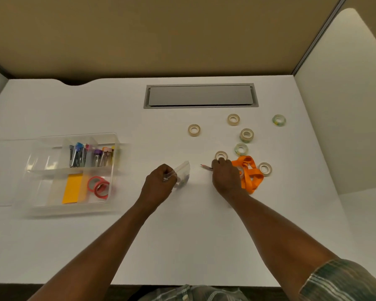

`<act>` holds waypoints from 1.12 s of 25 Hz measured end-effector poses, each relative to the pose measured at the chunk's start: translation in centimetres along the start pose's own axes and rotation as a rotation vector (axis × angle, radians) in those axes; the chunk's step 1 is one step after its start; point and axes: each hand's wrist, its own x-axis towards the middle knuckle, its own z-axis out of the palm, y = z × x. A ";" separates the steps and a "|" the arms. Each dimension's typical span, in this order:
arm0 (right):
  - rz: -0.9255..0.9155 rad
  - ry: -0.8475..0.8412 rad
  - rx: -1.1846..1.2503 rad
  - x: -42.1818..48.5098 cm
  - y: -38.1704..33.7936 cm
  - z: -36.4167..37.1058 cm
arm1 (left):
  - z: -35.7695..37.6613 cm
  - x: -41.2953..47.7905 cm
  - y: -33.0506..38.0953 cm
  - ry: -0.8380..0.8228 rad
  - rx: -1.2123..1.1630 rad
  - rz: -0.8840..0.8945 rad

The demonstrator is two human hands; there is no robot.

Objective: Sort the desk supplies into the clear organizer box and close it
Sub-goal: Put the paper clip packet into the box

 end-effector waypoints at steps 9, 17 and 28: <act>0.558 -0.103 1.190 0.3 -12.5 -3.4 | -6.4 -1.0 -2.0 0.271 -0.010 0.052; 0.471 -0.279 1.344 -0.2 -25.2 -5.0 | -18.1 -2.5 -5.7 0.572 -0.021 0.102; 0.349 -0.335 1.210 0.4 -37.1 -5.1 | -26.5 -1.9 -13.6 0.608 -0.119 -0.070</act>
